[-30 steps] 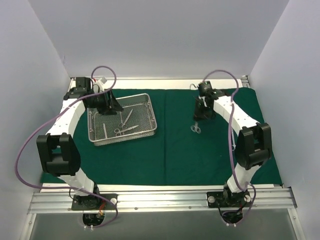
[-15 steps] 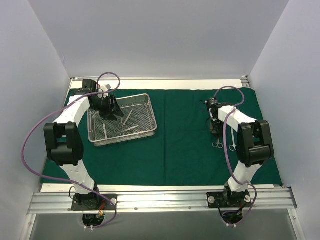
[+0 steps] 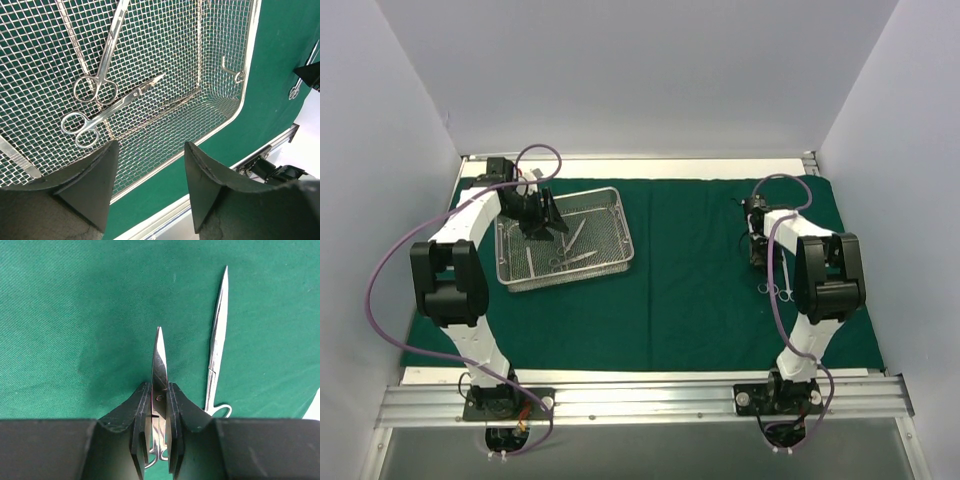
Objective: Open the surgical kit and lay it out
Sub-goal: Place the medical item in the surgical kit, then pick up the medical item from the container.
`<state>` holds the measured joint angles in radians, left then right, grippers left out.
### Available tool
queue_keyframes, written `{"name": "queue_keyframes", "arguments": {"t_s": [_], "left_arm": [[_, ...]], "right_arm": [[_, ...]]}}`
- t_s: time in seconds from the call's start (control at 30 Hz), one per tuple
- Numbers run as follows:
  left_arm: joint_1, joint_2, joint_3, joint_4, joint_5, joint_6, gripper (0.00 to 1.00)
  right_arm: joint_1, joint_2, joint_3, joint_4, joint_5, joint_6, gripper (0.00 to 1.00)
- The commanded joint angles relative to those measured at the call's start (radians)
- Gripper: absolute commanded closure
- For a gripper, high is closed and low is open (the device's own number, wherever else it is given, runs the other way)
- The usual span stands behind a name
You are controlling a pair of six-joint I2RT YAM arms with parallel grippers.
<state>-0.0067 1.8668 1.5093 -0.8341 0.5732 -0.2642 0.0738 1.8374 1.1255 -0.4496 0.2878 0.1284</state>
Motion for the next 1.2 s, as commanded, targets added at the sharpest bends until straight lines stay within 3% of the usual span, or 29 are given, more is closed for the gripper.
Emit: {"name": "queue_keyframes", "arguments": {"t_s": [0.0, 0.37, 0.5, 0.77, 1.17], "left_arm": [[0.001, 0.008, 0.061, -0.026, -0.013, 0.025, 0.36], [-0.039, 0.043, 0.135, -0.086, -0.078, 0.052, 0.34], [-0.07, 0.08, 0.199, -0.135, -0.137, 0.08, 0.34], [-0.192, 0.259, 0.377, -0.243, -0.427, 0.18, 0.37], [-0.242, 0.42, 0.483, -0.195, -0.564, 0.145, 0.42]], "right_arm": [[0.003, 0.032, 0.019, -0.026, -0.016, -0.019, 0.97], [0.014, -0.007, -0.001, -0.038, -0.036, -0.001, 0.6], [0.02, -0.05, 0.069, -0.072, -0.047, 0.025, 0.57], [0.021, -0.173, 0.293, -0.178, -0.229, 0.071, 0.55], [0.02, -0.329, 0.215, -0.17, -0.343, 0.079, 0.55]]}}
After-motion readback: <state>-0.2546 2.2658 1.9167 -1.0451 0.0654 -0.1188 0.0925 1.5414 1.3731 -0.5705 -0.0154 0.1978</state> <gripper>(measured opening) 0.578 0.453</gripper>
